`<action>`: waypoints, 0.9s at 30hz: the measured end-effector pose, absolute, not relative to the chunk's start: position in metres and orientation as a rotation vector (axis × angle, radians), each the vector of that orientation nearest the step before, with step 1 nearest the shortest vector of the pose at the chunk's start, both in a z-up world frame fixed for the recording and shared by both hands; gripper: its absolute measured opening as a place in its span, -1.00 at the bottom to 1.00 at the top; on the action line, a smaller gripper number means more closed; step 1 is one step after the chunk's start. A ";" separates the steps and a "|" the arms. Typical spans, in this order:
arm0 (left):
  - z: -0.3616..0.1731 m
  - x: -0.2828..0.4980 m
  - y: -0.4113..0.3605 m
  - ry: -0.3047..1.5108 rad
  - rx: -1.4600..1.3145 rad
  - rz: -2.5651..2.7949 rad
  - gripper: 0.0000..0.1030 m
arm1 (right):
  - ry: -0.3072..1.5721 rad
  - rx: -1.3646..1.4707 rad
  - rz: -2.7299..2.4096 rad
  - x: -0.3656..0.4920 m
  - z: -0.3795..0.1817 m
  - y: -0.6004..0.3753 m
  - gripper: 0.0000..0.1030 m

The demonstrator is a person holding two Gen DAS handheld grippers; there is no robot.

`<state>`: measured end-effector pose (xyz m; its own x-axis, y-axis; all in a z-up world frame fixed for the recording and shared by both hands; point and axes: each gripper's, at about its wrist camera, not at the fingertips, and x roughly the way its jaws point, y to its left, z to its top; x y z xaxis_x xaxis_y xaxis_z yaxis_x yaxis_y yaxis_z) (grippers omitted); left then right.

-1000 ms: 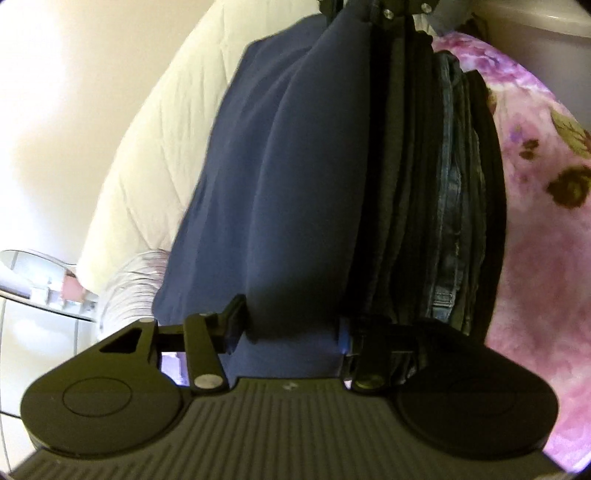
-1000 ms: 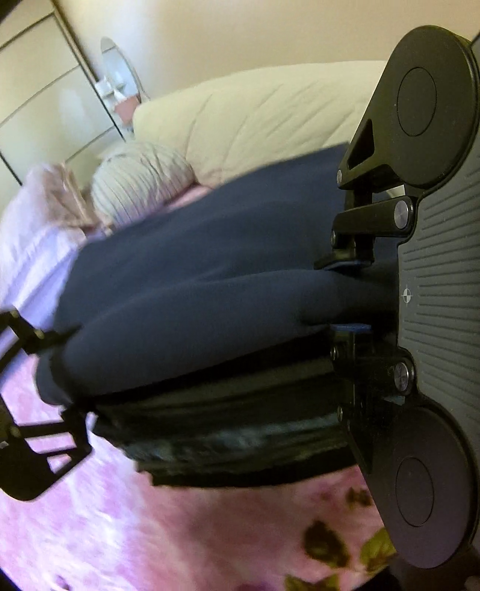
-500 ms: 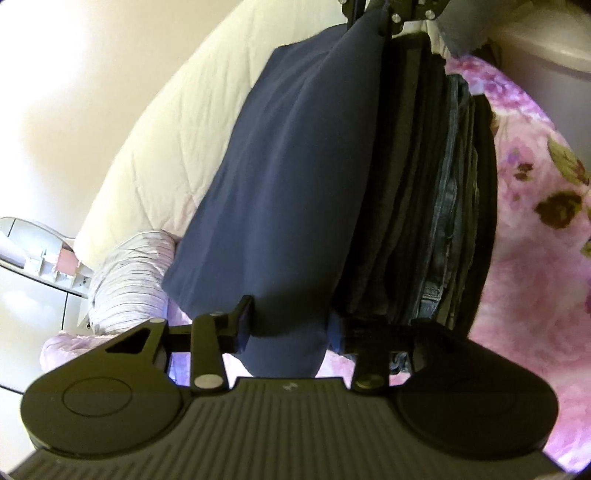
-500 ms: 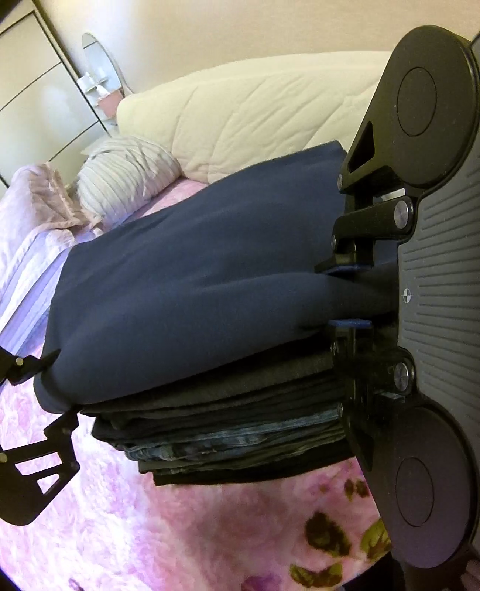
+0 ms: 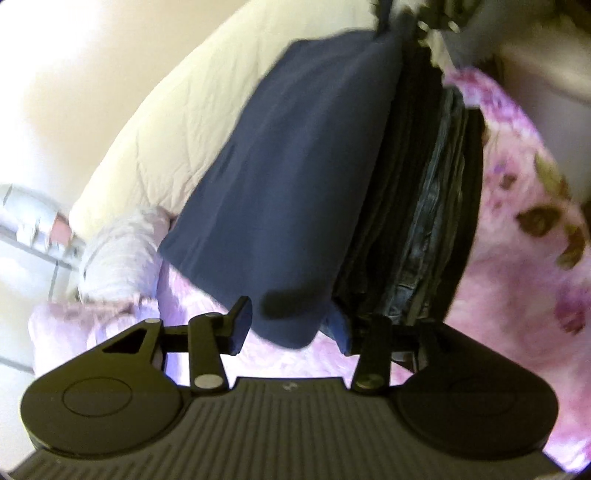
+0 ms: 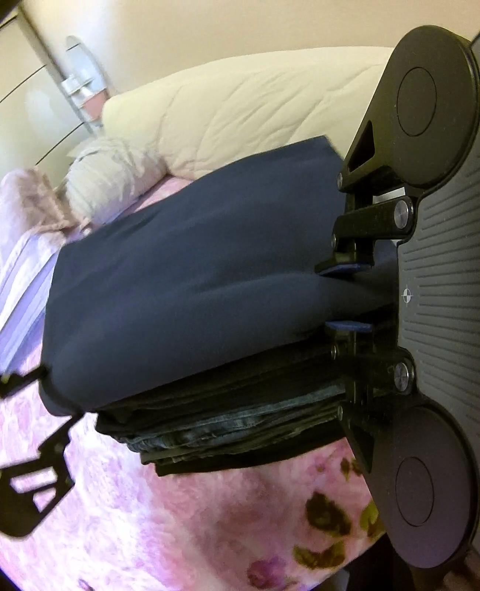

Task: Fold clothes
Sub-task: 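Lower the navy garment onto the stack of folded jeans with both tools, then open both tools and release the navy garment on the stack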

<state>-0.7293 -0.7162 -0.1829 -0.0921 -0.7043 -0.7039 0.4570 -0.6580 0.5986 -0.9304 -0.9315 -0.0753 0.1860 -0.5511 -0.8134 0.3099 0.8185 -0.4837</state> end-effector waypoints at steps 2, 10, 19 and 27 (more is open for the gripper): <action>-0.166 -0.721 -0.710 -0.200 1.313 -1.859 -0.20 | 1.239 -0.189 -0.620 -0.931 -0.063 -0.926 -0.54; -0.133 -0.718 -0.763 0.010 1.097 -1.824 -0.22 | 1.002 0.057 -0.662 -0.929 -0.002 -0.950 -0.54; -0.183 -0.736 -0.823 0.207 1.189 -1.821 -0.26 | 0.992 0.471 -0.615 -0.935 -0.062 -1.016 -0.54; -0.161 -0.731 -0.876 0.307 1.044 -1.776 -0.27 | 0.938 0.527 -0.615 -0.945 -0.064 -1.014 -0.54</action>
